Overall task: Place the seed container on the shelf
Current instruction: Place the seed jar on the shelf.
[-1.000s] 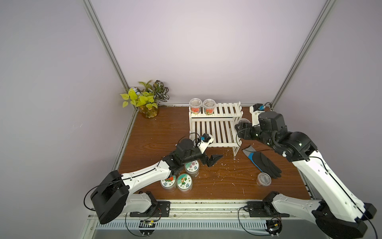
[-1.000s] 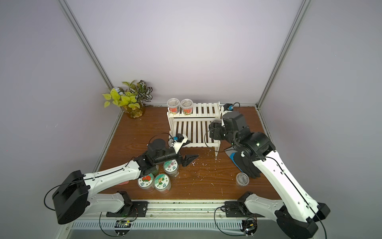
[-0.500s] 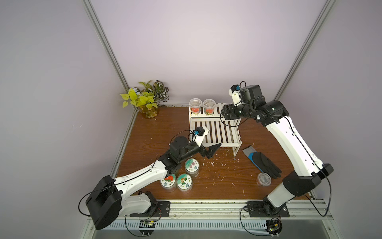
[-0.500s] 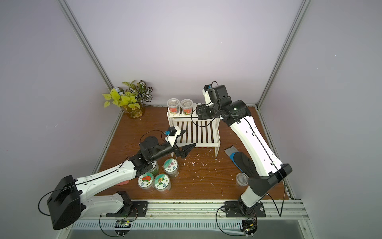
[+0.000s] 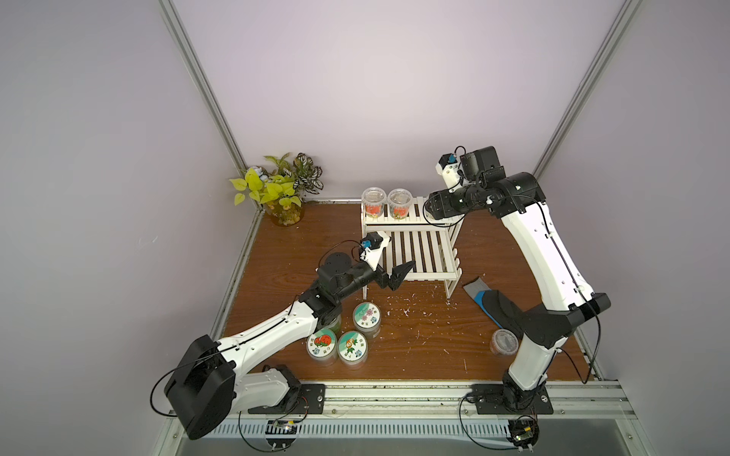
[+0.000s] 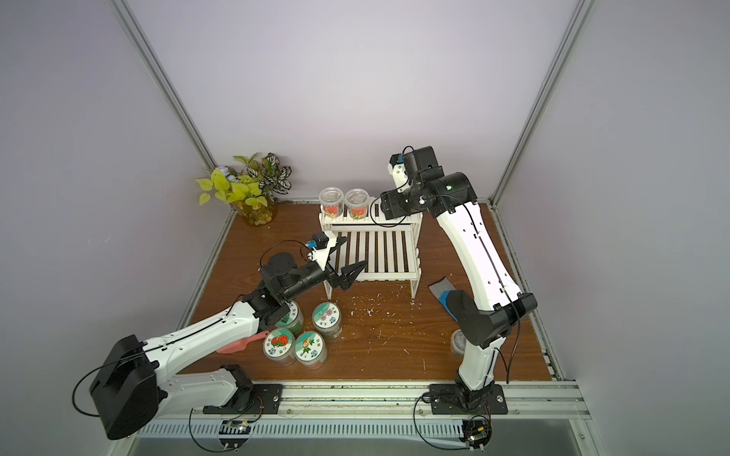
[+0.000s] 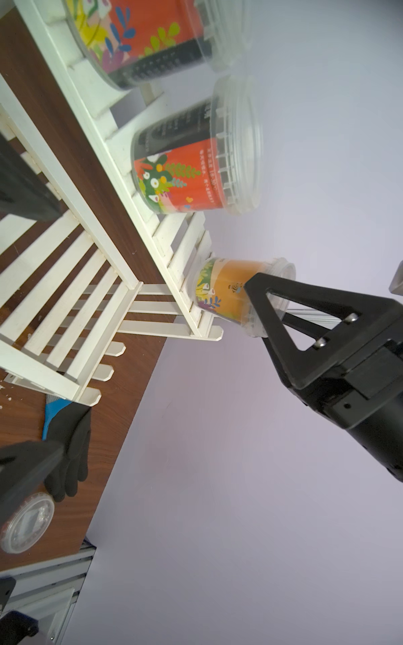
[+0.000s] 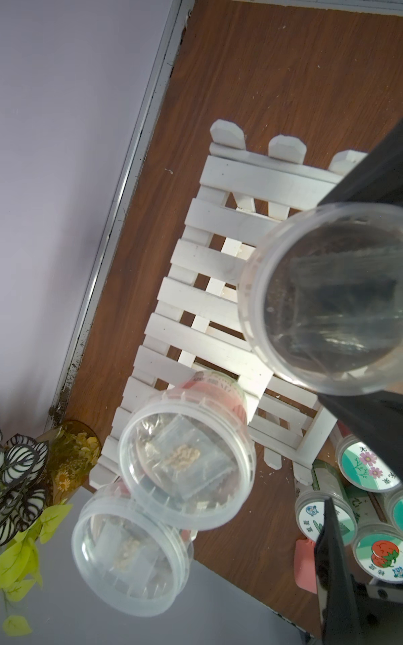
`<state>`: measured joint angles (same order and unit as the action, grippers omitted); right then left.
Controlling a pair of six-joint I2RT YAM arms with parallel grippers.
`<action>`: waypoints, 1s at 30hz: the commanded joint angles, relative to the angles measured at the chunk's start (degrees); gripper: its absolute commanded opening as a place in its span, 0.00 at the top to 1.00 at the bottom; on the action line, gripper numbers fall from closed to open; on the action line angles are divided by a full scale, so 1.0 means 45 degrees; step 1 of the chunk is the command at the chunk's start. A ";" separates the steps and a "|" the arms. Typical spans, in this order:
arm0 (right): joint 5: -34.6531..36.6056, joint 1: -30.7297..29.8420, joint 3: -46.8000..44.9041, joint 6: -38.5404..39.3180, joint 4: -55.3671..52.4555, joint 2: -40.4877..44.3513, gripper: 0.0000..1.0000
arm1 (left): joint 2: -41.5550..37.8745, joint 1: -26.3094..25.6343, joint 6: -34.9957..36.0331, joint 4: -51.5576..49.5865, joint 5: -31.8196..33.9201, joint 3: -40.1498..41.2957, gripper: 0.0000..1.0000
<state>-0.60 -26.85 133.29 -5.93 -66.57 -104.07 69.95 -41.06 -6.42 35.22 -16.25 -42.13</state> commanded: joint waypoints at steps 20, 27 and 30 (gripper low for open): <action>-0.0641 0.0050 0.1133 0.0906 0.0143 -0.0799 0.21 | 0.0037 0.0277 0.0136 0.0278 -0.0198 -0.0451 0.01; -0.0512 0.0059 0.1720 0.1083 0.0304 -0.0896 0.11 | 0.0145 0.0276 0.0080 0.0298 -0.0271 -0.0589 0.00; -0.0006 0.0049 0.2118 0.1104 0.0574 -0.0843 0.03 | 0.0178 0.0266 0.0059 0.0337 -0.0289 -0.0603 0.00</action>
<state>-1.93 -26.76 139.79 -1.72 -66.15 -108.25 70.32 -40.49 -6.42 35.64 -16.53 -42.54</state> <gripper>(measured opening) 0.952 0.995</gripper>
